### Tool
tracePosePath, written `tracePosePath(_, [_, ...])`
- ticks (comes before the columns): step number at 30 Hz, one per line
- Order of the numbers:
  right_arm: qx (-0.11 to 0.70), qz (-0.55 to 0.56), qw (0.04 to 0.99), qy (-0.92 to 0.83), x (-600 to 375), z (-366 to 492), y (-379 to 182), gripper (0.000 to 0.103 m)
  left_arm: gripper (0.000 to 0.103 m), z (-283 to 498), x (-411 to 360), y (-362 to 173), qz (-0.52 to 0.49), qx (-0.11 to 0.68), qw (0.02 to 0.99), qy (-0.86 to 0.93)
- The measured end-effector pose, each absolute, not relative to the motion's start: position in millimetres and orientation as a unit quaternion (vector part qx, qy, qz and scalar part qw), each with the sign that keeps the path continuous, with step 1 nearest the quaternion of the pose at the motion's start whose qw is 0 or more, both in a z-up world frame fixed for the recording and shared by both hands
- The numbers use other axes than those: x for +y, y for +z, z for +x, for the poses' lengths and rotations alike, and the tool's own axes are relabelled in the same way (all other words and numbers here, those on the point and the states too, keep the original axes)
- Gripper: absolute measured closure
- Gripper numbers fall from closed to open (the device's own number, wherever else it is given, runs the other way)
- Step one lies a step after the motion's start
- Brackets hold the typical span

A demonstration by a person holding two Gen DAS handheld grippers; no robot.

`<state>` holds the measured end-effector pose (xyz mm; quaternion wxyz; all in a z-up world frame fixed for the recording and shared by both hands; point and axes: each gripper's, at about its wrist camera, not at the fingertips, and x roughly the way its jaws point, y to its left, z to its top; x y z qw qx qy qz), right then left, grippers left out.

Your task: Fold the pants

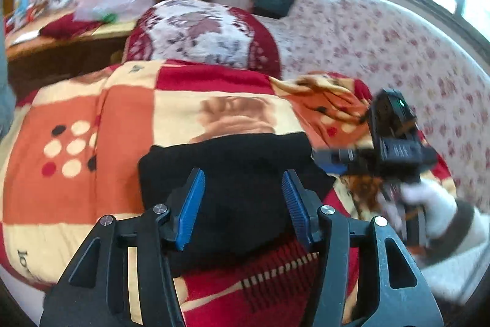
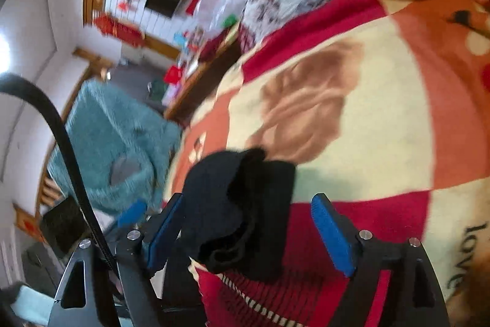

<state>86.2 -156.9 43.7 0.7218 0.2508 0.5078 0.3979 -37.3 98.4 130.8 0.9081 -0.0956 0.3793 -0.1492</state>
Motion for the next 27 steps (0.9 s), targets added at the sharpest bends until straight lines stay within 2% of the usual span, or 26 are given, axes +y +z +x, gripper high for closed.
tracePosePath(1, [0.514, 0.237, 0.716, 0.410, -145, 83, 44, 0.030, 0.050, -35, 100, 127, -0.098, 0.382, 0.909, -0.137])
tracePosePath(2, [0.514, 0.220, 0.717, 0.417, -136, 80, 45, 0.049, 0.050, -33, 102, 123, -0.101, 0.387, 0.908, -0.124])
tracePosePath(3, [0.514, 0.186, 0.727, 0.415, -125, 76, 49, 0.053, 0.050, -31, 102, 120, -0.101, 0.391, 0.908, -0.116])
tracePosePath(7, [0.525, 0.019, 0.776, 0.347, -100, 59, 46, 0.053, 0.050, -14, 101, 89, -0.093, 0.430, 0.896, -0.067])
tracePosePath(8, [0.523, 0.000, 0.785, 0.333, -103, 56, 38, 0.046, 0.050, -11, 100, 80, -0.093, 0.440, 0.891, -0.063])
tracePosePath(10, [0.532, 0.026, 0.784, 0.318, -120, 59, 25, 0.033, 0.050, -9, 96, 68, -0.081, 0.445, 0.890, -0.051])
tracePosePath(13, [0.548, 0.088, 0.769, 0.316, -139, 60, 22, 0.033, 0.050, -10, 92, 70, -0.071, 0.442, 0.893, -0.045])
tracePosePath(17, [0.515, 0.050, 0.802, 0.299, -148, 54, 51, 0.033, 0.050, -10, 97, 75, -0.083, 0.445, 0.890, -0.044])
tracePosePath(23, [0.454, 0.089, 0.823, 0.329, -145, 51, 102, 0.033, 0.050, -15, 94, 91, -0.083, 0.435, 0.896, -0.041])
tracePosePath(27, [0.444, 0.085, 0.812, 0.369, -116, 51, 113, 0.033, 0.050, -17, 92, 100, -0.081, 0.426, 0.900, -0.043])
